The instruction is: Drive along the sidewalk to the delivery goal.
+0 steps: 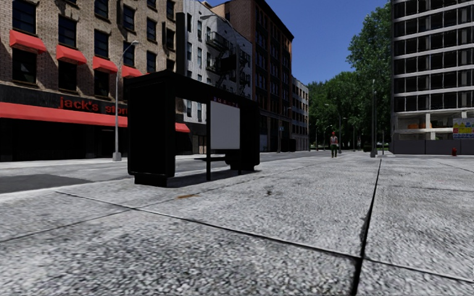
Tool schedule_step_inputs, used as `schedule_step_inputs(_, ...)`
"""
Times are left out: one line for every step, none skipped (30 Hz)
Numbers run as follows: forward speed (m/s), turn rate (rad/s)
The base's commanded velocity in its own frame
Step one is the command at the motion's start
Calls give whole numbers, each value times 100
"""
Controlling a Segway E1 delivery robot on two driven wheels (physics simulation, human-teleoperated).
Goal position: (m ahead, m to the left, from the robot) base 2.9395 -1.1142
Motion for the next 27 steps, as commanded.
schedule_step_inputs(157, 0)
schedule_step_inputs(157, 0)
schedule_step_inputs(157, 0)
schedule_step_inputs(157, 0)
schedule_step_inputs(157, 0)
schedule_step_inputs(156, -9)
schedule_step_inputs(155, -21)
schedule_step_inputs(153, -30)
schedule_step_inputs(152, -40)
schedule_step_inputs(150, -49)
schedule_step_inputs(150, -49)
schedule_step_inputs(148, -51)
schedule_step_inputs(147, -51)
schedule_step_inputs(146, -51)
schedule_step_inputs(146, -51)
schedule_step_inputs(146, -51)
schedule_step_inputs(146, -51)
schedule_step_inputs(146, -51)
schedule_step_inputs(146, -51)
schedule_step_inputs(145, -51)
schedule_step_inputs(145, -51)
schedule_step_inputs(145, -51)
schedule_step_inputs(145, -51)
schedule_step_inputs(145, -51)
schedule_step_inputs(145, -51)
schedule_step_inputs(145, -51)
schedule_step_inputs(145, -51)
